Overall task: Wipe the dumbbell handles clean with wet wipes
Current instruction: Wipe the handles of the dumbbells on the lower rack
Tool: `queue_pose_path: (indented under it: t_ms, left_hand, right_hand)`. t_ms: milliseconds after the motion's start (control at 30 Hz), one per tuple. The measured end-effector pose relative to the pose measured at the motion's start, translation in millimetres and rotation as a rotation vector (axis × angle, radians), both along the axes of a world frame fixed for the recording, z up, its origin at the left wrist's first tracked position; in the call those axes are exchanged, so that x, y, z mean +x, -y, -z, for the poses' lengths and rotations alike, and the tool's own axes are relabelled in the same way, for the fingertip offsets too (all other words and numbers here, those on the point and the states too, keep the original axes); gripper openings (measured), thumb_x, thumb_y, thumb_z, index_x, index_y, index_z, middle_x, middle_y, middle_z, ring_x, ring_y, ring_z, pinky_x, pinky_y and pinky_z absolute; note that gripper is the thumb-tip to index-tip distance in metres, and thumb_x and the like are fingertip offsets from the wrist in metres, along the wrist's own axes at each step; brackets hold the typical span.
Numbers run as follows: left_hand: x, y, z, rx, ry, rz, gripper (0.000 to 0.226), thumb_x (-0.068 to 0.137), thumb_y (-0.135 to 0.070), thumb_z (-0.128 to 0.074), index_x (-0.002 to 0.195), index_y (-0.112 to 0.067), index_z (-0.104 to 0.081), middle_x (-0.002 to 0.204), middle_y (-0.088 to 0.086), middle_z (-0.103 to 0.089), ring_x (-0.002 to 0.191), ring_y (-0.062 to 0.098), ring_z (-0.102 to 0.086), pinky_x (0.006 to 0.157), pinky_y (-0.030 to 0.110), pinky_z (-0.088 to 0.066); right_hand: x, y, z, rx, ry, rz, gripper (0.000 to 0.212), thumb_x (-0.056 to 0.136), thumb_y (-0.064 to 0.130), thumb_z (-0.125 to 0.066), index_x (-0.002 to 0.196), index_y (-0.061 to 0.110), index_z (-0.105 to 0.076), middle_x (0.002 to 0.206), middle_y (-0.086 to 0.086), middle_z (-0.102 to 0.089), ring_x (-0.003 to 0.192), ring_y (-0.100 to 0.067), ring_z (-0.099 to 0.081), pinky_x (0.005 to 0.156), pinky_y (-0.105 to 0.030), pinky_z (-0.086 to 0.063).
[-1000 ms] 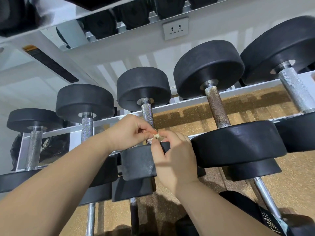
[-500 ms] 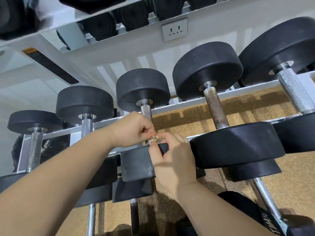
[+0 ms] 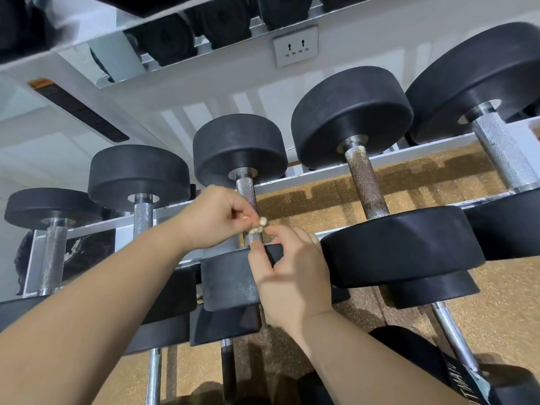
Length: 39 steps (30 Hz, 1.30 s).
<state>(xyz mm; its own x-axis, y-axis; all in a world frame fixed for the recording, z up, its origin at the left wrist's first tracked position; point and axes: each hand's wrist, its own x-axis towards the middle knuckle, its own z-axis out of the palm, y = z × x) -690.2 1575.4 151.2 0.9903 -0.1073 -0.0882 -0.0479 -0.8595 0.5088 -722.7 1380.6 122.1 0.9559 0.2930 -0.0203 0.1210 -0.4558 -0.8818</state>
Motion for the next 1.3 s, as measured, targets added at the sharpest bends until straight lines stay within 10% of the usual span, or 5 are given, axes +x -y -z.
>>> queue_pose_path:
  t_ms: [300,600,900,1100,1300]
  left_hand:
    - [32,4,11,0.351,0.398,-0.161,0.013,0.091,-0.018,-0.068,0.091,-0.010,-0.078,0.076,0.009,-0.067,0.073,0.033,-0.065,0.068,0.040,-0.056]
    - [-11,7,-3,-0.011,-0.090,0.105,0.008,0.079,-0.014,-0.085,0.081,-0.022,-0.083,0.066,-0.012,-0.067,0.063,0.006,-0.061,0.060,0.014,-0.042]
    - [28,13,9,0.427,0.339,-0.102,0.018,0.091,-0.028,-0.064,0.083,-0.021,-0.078,0.077,0.004,-0.069,0.072,0.032,-0.067,0.061,0.036,-0.053]
    - [1,8,0,0.138,0.027,0.178,0.008,0.082,-0.020,-0.075,0.075,-0.023,-0.077,0.073,-0.011,-0.070,0.067,0.007,-0.063,0.064,0.023,-0.048]
    - [3,12,21,0.092,0.368,-0.143,0.012,0.085,-0.022,-0.071,0.080,-0.015,-0.079,0.073,-0.002,-0.071,0.069,0.016,-0.064,0.069,0.029,-0.049]
  right_hand:
    - [0,1,-3,-0.008,-0.040,-0.005,0.056,0.077,0.063,-0.036,0.114,0.032,-0.065,0.108,0.014,-0.059,0.113,-0.011,-0.045,0.096,-0.035,-0.045]
    - [-1,0,-1,0.017,-0.001,0.032,0.038,0.080,0.055,-0.045,0.102,0.032,-0.065,0.100,0.013,-0.060,0.106,-0.014,-0.048,0.092,-0.036,-0.045]
    - [1,0,-1,-0.026,-0.034,-0.005,0.059,0.076,0.062,-0.036,0.115,0.030,-0.066,0.106,0.011,-0.061,0.111,-0.013,-0.046,0.097,-0.032,-0.042]
    - [0,1,-2,-0.019,-0.019,-0.001,0.045,0.077,0.059,-0.039,0.106,0.035,-0.064,0.104,0.011,-0.060,0.110,-0.014,-0.046,0.095,-0.034,-0.043]
    - [1,0,-1,-0.039,-0.024,-0.019,0.058,0.077,0.062,-0.036,0.117,0.031,-0.065,0.108,0.012,-0.059,0.111,-0.011,-0.045,0.097,-0.030,-0.041]
